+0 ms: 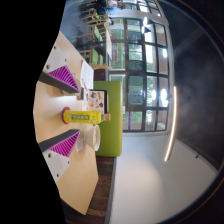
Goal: Pour water
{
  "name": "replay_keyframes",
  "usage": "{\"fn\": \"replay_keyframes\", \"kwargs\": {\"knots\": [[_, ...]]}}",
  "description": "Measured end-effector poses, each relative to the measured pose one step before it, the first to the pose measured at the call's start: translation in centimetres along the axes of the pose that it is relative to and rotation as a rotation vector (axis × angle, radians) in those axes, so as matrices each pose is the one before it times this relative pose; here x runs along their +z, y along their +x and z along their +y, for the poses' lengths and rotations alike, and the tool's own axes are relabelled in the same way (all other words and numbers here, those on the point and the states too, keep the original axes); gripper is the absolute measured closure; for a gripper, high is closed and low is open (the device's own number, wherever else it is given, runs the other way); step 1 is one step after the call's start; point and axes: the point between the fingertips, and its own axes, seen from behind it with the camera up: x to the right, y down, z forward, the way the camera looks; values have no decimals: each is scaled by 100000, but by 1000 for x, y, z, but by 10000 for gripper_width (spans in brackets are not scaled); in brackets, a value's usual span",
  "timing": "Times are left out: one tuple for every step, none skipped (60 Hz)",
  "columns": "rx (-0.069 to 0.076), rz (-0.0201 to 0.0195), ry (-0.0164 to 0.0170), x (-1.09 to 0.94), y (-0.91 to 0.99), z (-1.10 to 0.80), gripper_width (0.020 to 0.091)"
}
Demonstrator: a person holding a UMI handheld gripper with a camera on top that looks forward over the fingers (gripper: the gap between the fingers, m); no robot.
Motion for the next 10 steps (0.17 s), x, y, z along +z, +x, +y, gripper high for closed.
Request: {"fn": "replay_keyframes", "kwargs": {"knots": [[105,-670,-527,-789,-176,183,279],[207,-610,-567,-784,-181,220,280],[292,-690,-275,375,-136,463,278],[367,-537,-276,-335,-158,274,279],[353,-501,-61,-1033,-23,128,278],[315,-699,70,-444,-41,152,277],[336,-596,65,-338,-11,151,278],[361,-296,-24,-333,-2,165,276],[487,-40,-204,-292,62,171,276],[518,67,-305,-263,78,226,276]]}}
